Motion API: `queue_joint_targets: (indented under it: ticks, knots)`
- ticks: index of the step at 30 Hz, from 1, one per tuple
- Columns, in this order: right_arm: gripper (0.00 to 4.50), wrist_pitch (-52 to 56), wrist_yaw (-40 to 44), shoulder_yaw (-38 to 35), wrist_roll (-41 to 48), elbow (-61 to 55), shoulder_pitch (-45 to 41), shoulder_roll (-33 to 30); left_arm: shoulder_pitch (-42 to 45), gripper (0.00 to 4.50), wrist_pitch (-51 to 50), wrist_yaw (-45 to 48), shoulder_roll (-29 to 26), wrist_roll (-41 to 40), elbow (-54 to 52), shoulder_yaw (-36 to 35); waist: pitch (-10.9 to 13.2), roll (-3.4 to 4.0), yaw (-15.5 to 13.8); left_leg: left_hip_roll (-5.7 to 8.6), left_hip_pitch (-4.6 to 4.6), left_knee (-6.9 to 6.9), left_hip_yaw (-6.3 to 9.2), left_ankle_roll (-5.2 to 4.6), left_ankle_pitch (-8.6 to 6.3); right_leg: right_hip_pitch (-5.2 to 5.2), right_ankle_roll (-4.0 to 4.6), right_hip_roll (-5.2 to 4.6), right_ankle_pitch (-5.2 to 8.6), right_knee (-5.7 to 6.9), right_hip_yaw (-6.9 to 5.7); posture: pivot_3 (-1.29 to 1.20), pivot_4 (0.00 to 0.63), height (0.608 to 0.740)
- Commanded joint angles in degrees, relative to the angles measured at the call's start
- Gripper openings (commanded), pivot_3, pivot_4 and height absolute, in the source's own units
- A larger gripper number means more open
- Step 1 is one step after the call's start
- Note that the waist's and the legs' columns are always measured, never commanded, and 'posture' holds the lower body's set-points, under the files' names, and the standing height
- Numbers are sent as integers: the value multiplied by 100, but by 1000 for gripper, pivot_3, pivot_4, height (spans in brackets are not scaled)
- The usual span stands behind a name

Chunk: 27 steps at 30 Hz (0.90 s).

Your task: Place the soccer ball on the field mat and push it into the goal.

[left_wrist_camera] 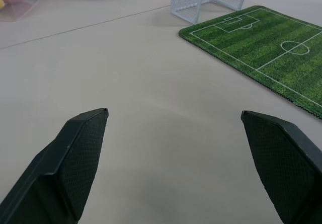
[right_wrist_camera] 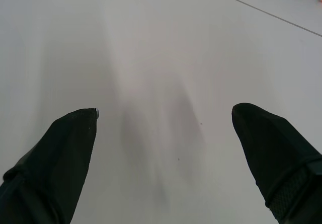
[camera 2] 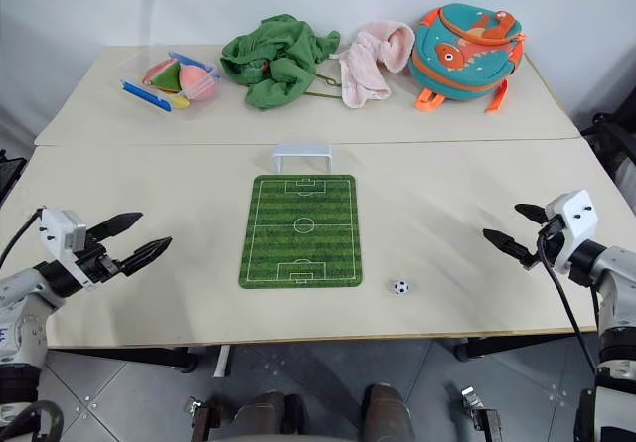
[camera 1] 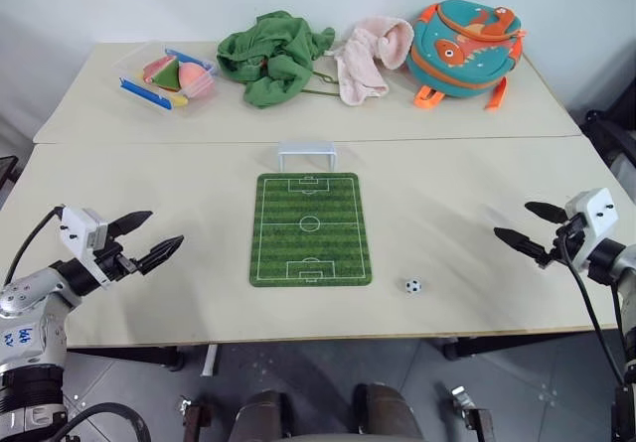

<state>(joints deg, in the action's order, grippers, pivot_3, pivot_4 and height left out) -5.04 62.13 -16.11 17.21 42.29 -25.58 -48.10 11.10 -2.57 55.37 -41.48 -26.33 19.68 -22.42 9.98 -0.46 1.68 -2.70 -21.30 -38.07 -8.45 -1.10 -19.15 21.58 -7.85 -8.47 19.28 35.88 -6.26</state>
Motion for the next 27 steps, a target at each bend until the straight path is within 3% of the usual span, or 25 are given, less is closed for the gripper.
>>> queue_joint_targets:
  ticks: [1,8,14,19,27]
  knots:
    - [4476,-35,3,-125,46,-174,-67,-160,42,4500,84,91,-109,40,-97,-12,0,0,-1,0,0,0,0,0,0,0,0,0,0,1,0,0,150,740]
    - [4476,224,-18,-145,80,-456,51,-222,121,4500,-366,-192,-86,-9,-372,5,0,0,-1,0,0,-1,0,0,0,0,0,0,0,2,0,0,150,740]
    - [4476,861,63,29,29,-1416,254,-396,146,4500,-679,-87,-82,-168,-734,25,0,0,-7,0,-1,-2,2,0,0,0,0,0,0,5,0,0,150,740]
    - [4476,1951,824,722,383,-3871,606,-734,330,4500,-268,871,156,-649,-992,90,2,4,-8,-2,-2,-4,2,0,0,2,0,1,0,6,0,0,150,740]
    - [4476,2142,1535,1845,259,-4782,372,-618,-70,4500,40,2056,339,-917,-1386,375,2,-2,-13,2,-3,-11,2,-1,-2,1,-1,2,0,5,0,0,150,740]
